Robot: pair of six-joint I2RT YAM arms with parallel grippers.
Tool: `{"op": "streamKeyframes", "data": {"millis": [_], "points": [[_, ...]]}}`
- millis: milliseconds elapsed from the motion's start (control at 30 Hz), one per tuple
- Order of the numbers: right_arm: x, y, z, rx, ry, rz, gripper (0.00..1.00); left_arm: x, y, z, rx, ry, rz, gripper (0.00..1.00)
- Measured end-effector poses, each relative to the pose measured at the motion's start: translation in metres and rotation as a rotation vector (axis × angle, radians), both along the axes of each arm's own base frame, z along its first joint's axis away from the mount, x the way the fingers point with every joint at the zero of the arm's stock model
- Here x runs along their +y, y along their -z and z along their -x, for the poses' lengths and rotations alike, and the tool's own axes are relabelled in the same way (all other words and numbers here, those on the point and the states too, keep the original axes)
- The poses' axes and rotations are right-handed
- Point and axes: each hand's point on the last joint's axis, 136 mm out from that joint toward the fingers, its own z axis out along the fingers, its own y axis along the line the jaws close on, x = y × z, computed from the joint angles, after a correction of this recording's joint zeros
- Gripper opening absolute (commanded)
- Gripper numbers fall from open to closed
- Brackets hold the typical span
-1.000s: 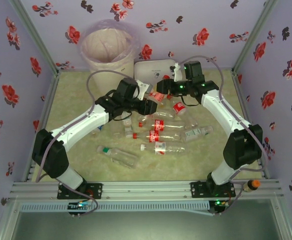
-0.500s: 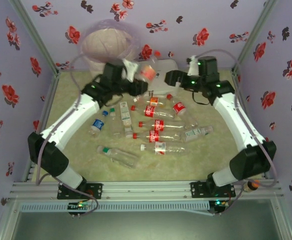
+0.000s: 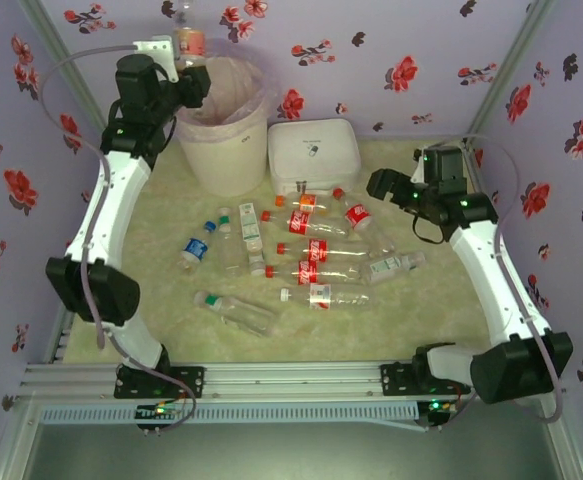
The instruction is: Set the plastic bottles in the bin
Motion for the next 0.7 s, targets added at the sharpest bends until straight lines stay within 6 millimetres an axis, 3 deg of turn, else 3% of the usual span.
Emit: {"op": "streamKeyframes", "data": {"millis": [167,233,467,700], "points": [[-0.008,0.0,0.009,-0.003,0.014,0.026,0.99,0.012,0.052,-0.042,0.068,-0.046,-0.011,0.07],[-0.009,0.005,0.01,0.011,0.017,0.037,0.99,0.011,0.054,-0.049,0.063,-0.046,-0.011,0.08],[-0.02,0.021,0.016,0.061,0.046,0.066,0.99,0.007,0.06,-0.068,0.082,-0.041,-0.03,0.28],[-0.024,0.024,0.015,0.065,0.064,0.078,0.99,-0.001,0.111,-0.076,0.206,-0.006,-0.082,0.51]]}}
